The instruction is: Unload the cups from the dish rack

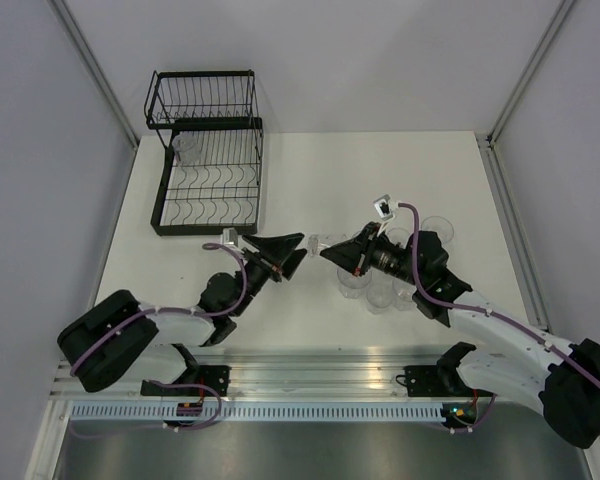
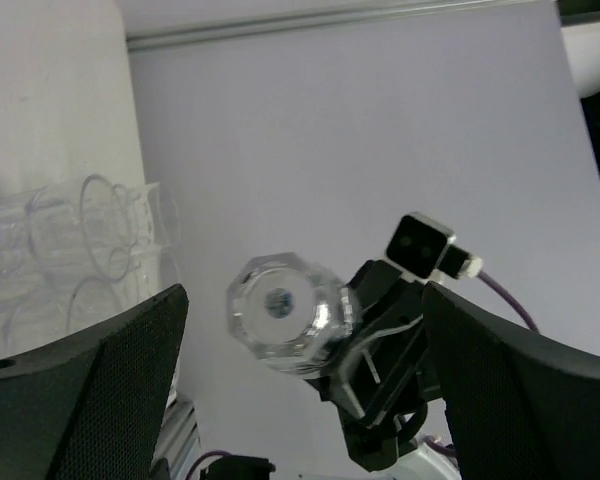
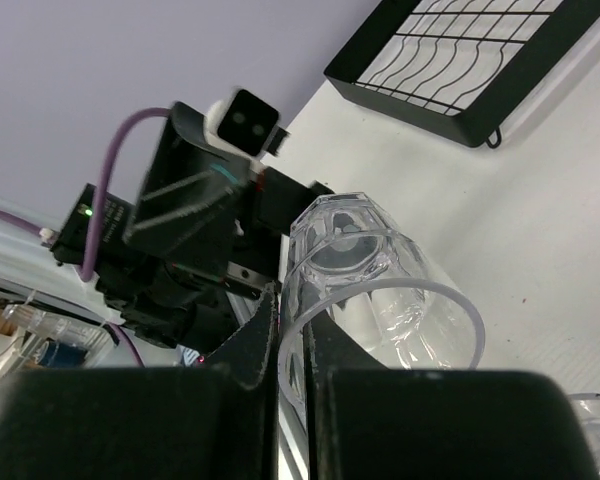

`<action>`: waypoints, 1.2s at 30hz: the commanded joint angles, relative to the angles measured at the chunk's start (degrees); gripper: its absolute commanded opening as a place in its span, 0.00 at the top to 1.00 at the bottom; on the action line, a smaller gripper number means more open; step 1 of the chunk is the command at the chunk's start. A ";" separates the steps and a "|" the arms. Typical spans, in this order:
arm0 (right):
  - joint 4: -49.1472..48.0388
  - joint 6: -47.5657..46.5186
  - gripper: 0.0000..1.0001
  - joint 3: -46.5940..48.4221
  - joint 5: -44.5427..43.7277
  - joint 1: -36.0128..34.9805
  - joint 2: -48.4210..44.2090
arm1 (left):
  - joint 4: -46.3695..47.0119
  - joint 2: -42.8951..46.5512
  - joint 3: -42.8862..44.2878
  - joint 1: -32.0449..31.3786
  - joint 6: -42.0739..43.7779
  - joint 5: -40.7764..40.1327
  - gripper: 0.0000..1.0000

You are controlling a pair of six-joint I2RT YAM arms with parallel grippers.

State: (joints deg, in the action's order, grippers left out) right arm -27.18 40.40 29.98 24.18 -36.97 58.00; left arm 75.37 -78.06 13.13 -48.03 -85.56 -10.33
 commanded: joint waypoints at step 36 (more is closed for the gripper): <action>78.95 -28.71 0.99 71.54 -32.54 13.77 60.04 | -81.35 37.46 15.53 3.21 38.71 3.30 0.00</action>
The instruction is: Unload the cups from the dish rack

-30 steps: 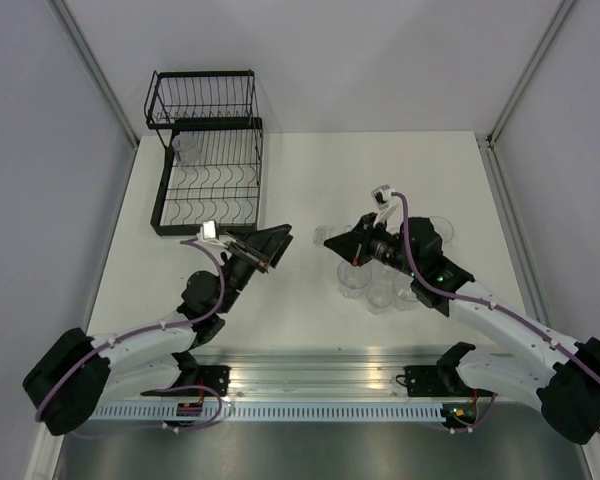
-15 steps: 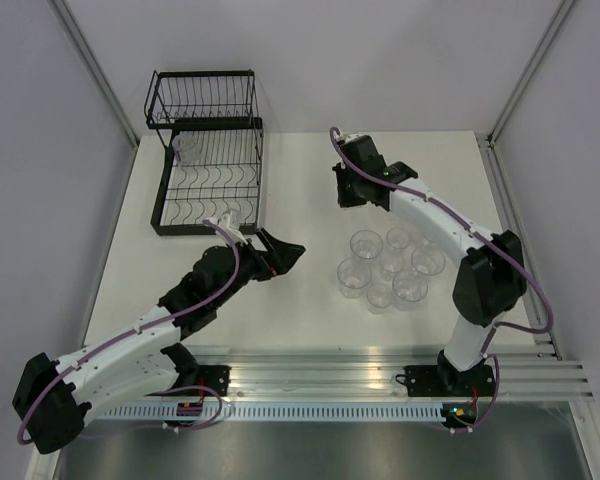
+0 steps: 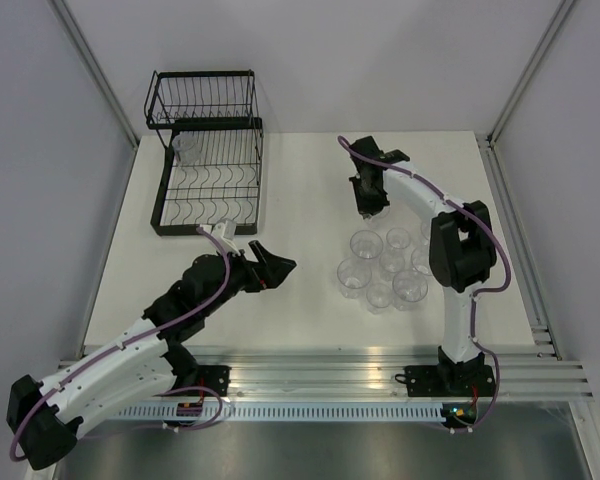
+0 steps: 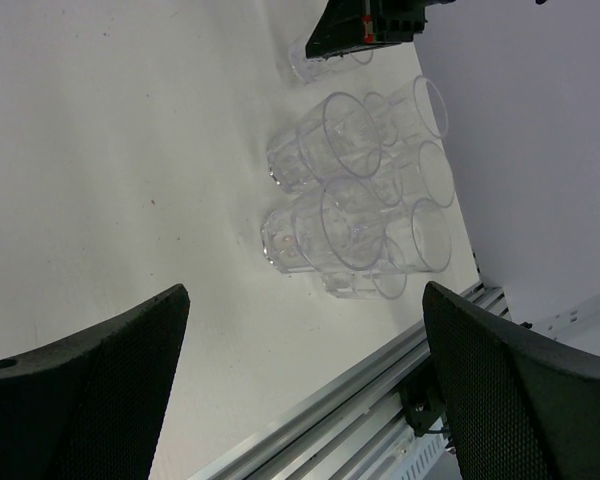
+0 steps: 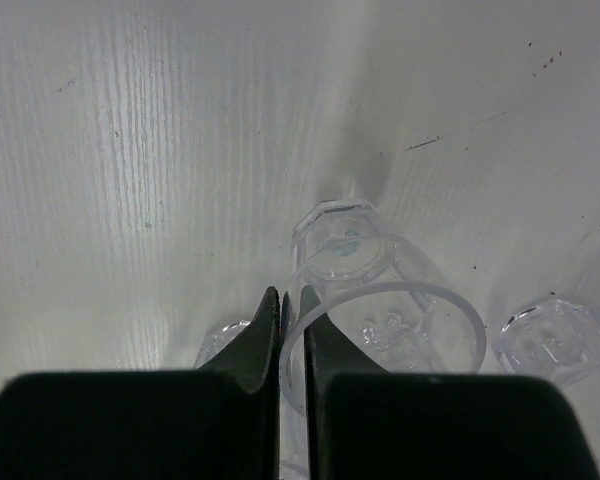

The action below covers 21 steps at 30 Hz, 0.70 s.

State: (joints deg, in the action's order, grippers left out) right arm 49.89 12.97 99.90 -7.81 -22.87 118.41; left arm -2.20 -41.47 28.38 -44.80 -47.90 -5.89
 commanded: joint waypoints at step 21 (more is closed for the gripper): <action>1.09 -0.40 0.60 0.21 -1.77 0.20 2.80 | -6.94 0.34 2.56 -0.12 4.57 0.35 0.00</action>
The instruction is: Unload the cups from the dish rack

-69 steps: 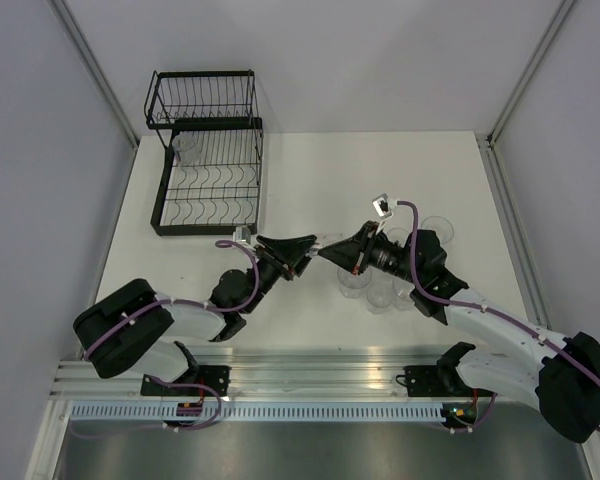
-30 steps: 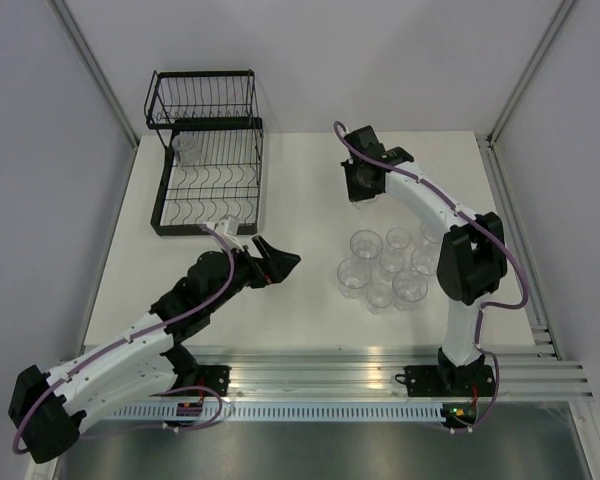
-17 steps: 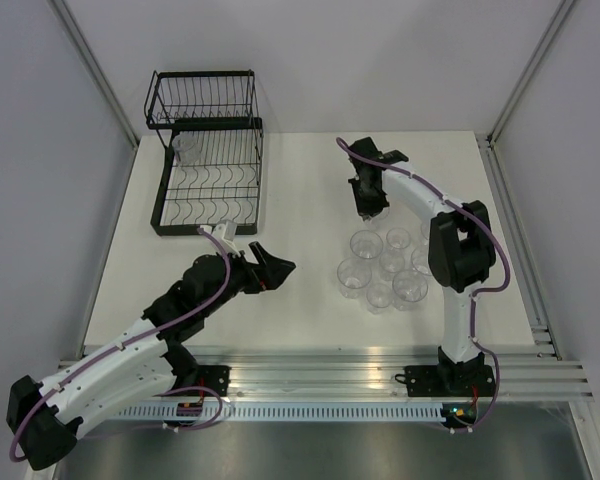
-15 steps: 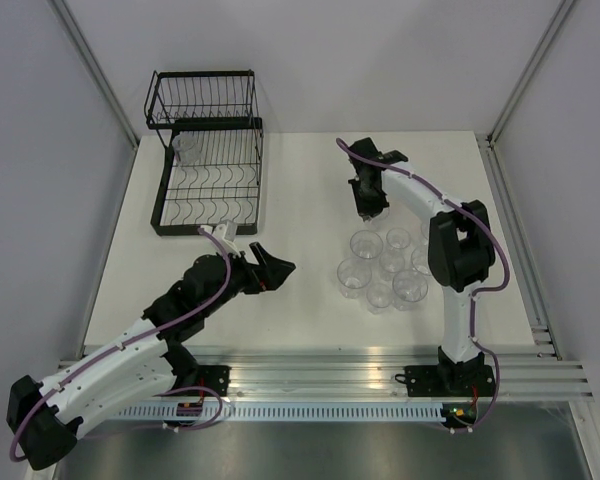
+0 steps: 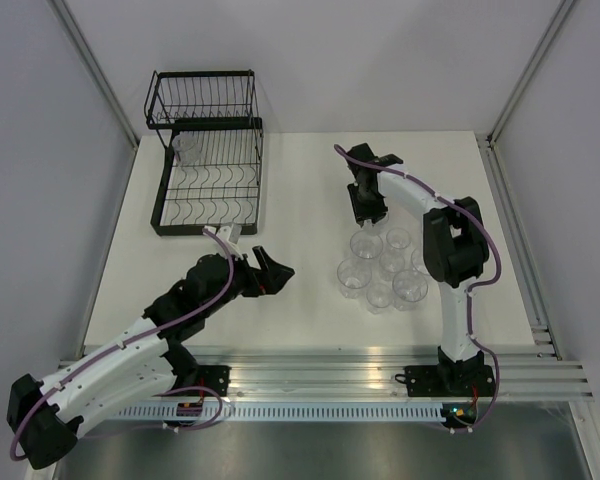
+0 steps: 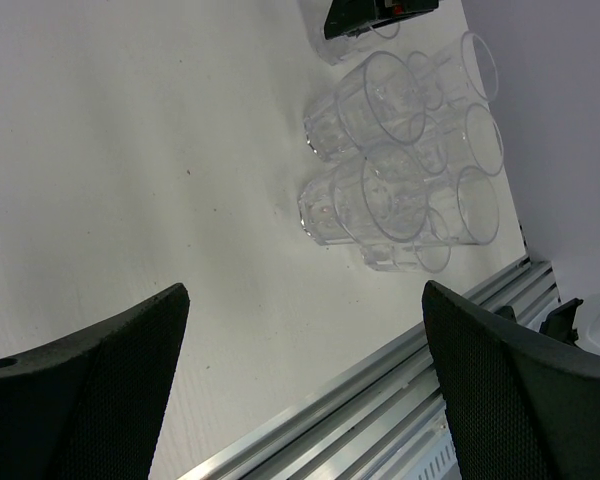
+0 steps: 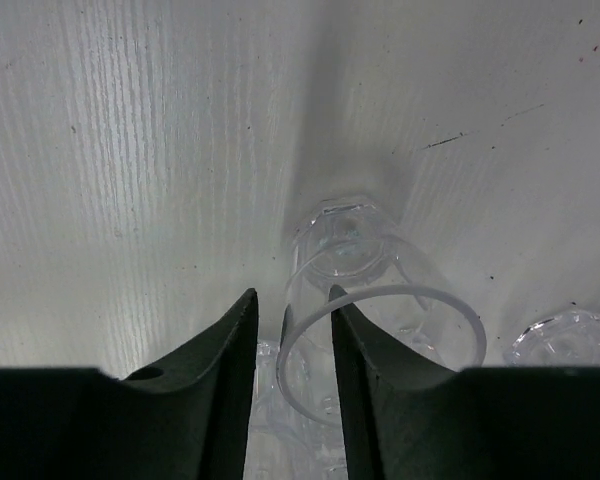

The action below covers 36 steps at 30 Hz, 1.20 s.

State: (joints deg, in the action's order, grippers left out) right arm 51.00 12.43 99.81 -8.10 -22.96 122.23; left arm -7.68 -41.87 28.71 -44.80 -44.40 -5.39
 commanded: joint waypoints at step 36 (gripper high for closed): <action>-15.84 6.38 0.02 -39.51 7.30 -0.86 -75.80 | -17.71 6.09 19.44 -0.12 17.95 -1.02 0.00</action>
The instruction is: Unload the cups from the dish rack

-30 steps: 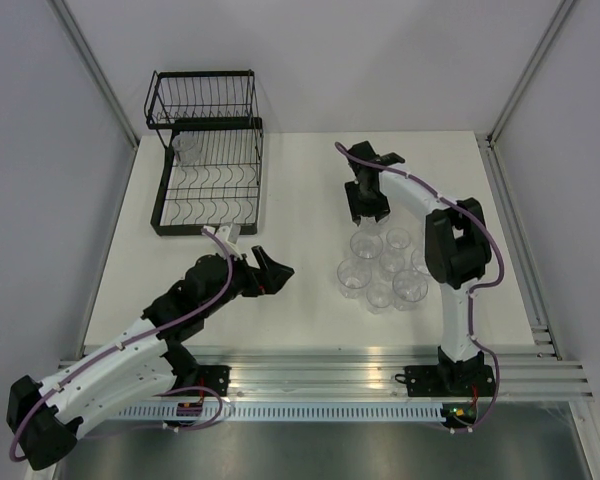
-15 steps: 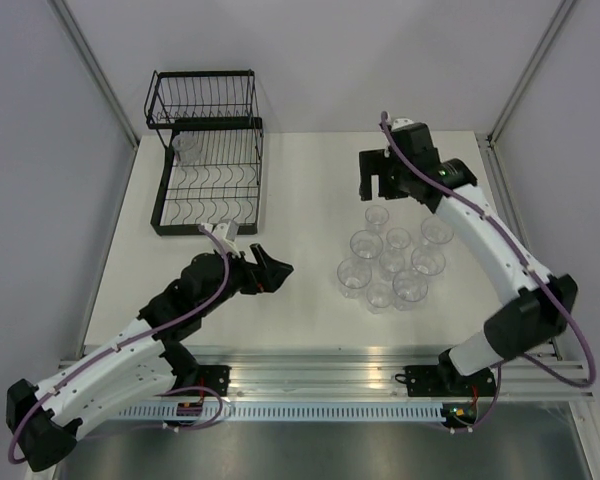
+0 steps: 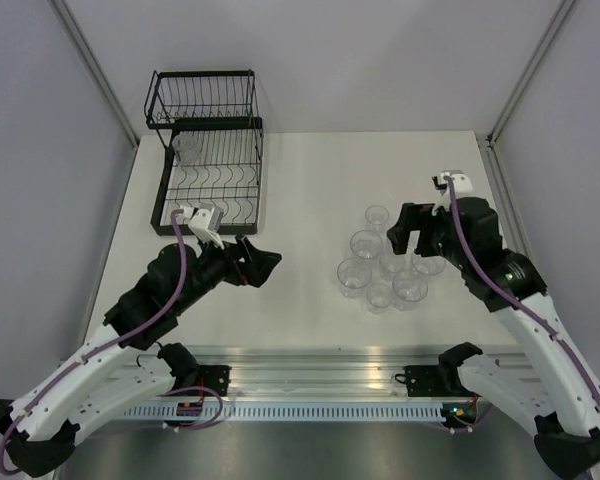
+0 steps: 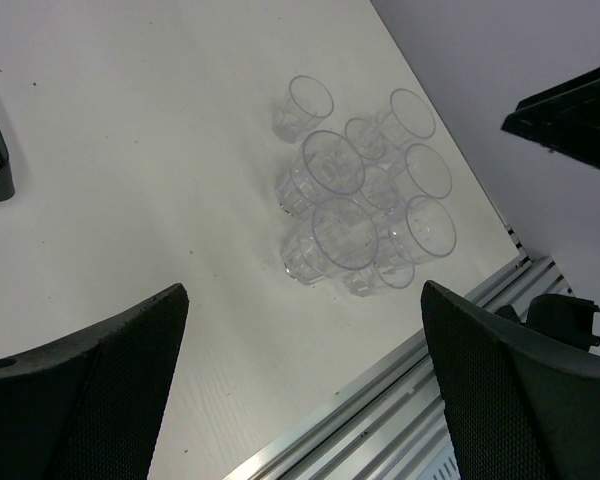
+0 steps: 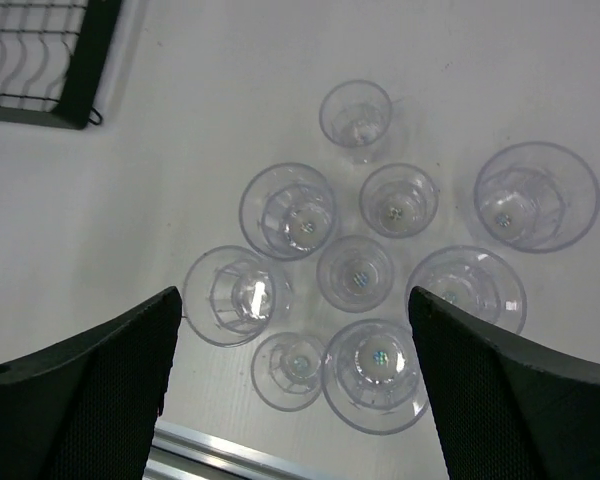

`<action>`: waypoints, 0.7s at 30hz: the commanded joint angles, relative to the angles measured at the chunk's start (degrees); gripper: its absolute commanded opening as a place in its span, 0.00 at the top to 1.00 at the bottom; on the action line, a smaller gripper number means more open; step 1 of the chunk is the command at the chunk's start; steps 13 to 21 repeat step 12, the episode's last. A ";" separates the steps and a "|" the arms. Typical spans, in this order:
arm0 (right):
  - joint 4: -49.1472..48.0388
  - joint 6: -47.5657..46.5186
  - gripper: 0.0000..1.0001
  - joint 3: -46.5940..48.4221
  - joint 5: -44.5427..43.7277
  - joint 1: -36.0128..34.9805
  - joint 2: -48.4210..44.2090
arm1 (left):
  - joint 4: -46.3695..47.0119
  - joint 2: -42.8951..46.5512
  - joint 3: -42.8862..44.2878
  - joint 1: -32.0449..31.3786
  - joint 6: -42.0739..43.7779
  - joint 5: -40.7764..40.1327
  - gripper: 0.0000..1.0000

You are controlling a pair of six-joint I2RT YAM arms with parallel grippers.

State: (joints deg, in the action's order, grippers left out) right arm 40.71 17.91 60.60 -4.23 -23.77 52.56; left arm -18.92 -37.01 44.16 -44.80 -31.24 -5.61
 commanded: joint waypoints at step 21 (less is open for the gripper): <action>2.18 -0.42 0.02 10.05 7.66 -0.05 -4.83 | -12.72 4.50 13.49 -0.12 3.38 -2.57 0.00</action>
